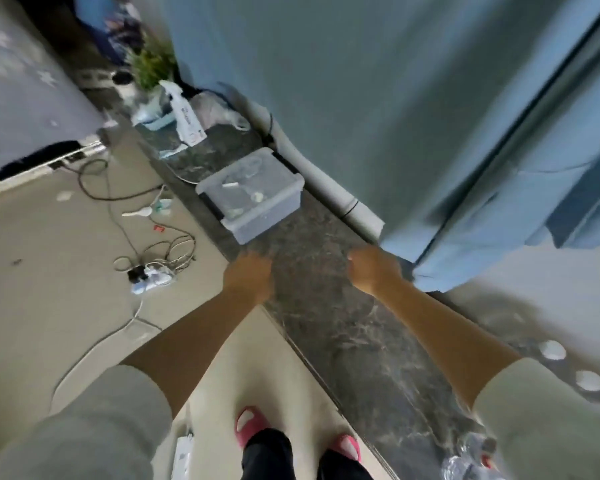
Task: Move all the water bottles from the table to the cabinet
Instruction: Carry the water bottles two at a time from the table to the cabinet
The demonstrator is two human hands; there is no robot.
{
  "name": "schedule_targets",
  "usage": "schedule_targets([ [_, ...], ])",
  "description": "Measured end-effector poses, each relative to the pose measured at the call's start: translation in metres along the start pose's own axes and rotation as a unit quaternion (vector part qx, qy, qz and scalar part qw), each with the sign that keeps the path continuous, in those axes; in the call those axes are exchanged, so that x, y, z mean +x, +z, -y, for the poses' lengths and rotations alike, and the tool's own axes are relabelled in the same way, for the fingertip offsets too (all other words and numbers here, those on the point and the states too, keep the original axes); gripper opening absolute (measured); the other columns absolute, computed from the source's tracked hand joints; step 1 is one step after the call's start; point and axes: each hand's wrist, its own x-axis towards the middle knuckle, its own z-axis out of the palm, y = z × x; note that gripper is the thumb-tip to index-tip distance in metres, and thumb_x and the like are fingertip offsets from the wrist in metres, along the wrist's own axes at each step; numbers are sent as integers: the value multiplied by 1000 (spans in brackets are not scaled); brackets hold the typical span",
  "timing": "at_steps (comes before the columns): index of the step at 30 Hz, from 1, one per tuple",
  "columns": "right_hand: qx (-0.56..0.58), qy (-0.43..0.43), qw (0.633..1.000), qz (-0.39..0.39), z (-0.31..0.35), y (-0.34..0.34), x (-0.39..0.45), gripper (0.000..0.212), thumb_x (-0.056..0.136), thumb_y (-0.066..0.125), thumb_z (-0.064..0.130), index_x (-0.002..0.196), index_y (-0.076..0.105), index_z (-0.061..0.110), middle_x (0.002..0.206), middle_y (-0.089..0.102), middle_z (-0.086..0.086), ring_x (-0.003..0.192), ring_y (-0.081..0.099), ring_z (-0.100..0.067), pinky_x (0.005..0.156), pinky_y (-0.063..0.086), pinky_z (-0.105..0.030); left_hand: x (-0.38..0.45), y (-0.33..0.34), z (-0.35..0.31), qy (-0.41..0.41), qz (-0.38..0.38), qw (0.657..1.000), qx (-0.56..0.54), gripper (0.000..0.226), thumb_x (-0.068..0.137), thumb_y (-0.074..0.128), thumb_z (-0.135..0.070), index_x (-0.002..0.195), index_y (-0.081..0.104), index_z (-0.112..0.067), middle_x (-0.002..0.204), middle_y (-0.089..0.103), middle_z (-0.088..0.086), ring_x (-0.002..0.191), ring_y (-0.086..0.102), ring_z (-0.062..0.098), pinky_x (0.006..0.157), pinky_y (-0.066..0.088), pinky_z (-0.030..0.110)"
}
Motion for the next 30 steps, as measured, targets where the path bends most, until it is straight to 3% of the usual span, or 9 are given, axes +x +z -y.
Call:
schedule_targets([
  [3,-12,-82,996,-18,69,-22,34,32,97,35,17,115,58,4,122,60,-16,111,57,-32,81,47,-34,-11,-15,82,-76,-7,997,16,36,94,41,-18,128,49,-8,131,50,12,125,43,28,98,43,37],
  [8,-37,-183,979,-75,201,-56,82,35,96,40,19,125,51,4,126,54,-17,117,52,-33,95,44,-39,-35,-45,221,-190,-49,980,23,35,94,41,-20,125,52,-9,126,51,12,124,41,28,97,44,37],
  [14,-34,-275,955,-108,374,-95,116,32,94,43,18,120,56,5,120,59,-16,111,57,-30,93,47,-38,-69,-76,369,-298,-79,951,2,37,91,40,-12,125,54,-10,125,52,12,124,40,28,94,44,36],
  [18,-48,-329,933,-137,464,-111,135,29,94,44,18,115,56,3,117,58,-17,108,57,-32,89,47,-38,-84,-86,445,-357,-96,929,-24,39,89,41,-10,126,54,-9,125,53,12,125,39,29,94,44,37],
  [26,-48,-421,898,-120,618,-131,200,35,92,47,21,122,56,5,126,54,-16,116,51,-33,94,44,-37,-86,-97,570,-464,-132,870,-102,35,92,43,-13,126,53,-7,127,51,13,125,40,29,92,45,38],
  [30,-54,-483,866,-119,698,-148,243,35,92,49,27,115,58,2,122,55,-19,113,53,-33,88,46,-34,-75,-110,632,-517,-149,834,-120,35,91,45,-12,124,54,-8,125,52,13,124,40,30,92,46,40],
])
